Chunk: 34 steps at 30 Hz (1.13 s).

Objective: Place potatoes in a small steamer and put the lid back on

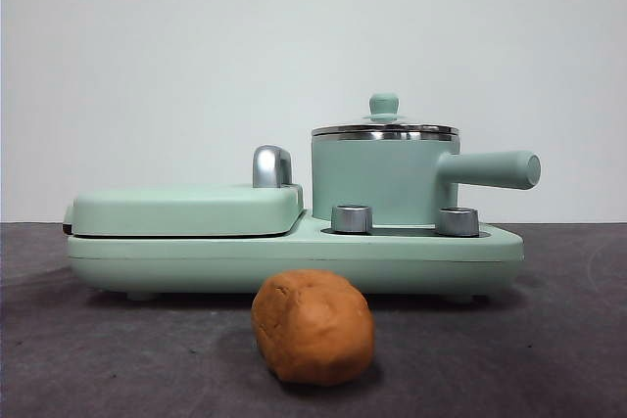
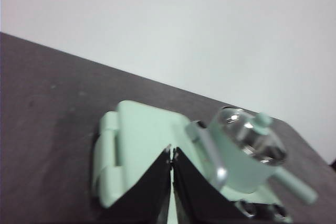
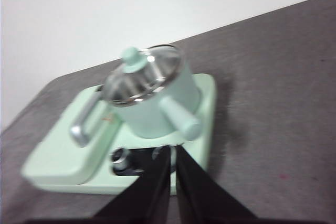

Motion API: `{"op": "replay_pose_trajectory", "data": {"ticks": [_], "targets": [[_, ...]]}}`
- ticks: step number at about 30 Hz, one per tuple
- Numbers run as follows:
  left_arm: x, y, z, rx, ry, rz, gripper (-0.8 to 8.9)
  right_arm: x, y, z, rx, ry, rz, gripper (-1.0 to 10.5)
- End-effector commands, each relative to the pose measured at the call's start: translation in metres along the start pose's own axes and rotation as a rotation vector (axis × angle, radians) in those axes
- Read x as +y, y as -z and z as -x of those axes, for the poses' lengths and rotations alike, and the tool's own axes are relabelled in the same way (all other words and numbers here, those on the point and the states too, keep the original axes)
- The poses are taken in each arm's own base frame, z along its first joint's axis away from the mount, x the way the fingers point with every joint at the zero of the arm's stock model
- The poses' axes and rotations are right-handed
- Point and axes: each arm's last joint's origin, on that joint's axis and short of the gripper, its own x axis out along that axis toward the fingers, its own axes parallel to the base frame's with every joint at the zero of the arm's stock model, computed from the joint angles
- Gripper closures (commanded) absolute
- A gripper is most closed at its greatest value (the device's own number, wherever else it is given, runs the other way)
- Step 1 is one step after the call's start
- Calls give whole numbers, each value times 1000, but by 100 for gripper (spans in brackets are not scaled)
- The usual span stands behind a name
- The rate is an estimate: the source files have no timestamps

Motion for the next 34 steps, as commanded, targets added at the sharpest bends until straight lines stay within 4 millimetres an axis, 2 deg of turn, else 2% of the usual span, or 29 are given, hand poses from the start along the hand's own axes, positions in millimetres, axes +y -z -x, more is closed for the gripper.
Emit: {"op": "replay_pose_trajectory", "data": {"ticks": [1,6,13,19,24,26,29,31,34], "targets": [[-11,-22,0,-6,34,-6,805,11,-17,5,12,-45,-2,933],[-23,-47,-10,52,117,-9,805,25,-42,6,89,-145,38,933],[-30,-66,-35,242,271,-37,805,37,-69,-4,202,-253,75,932],[-32,-73,-55,334,293,-67,767,37,-81,-17,269,-274,103,931],[-36,-78,-67,363,316,-81,669,35,-83,-23,284,-273,129,926],[-38,-81,-71,372,324,-81,561,35,-83,-25,286,-272,136,843],[-40,-83,-76,382,336,-95,400,34,-83,-25,286,-265,138,631],[-41,-85,-78,385,343,-101,362,34,-83,-26,289,-264,136,529],[-43,-86,-82,392,353,-108,362,34,-83,-26,289,-265,136,499]]}}
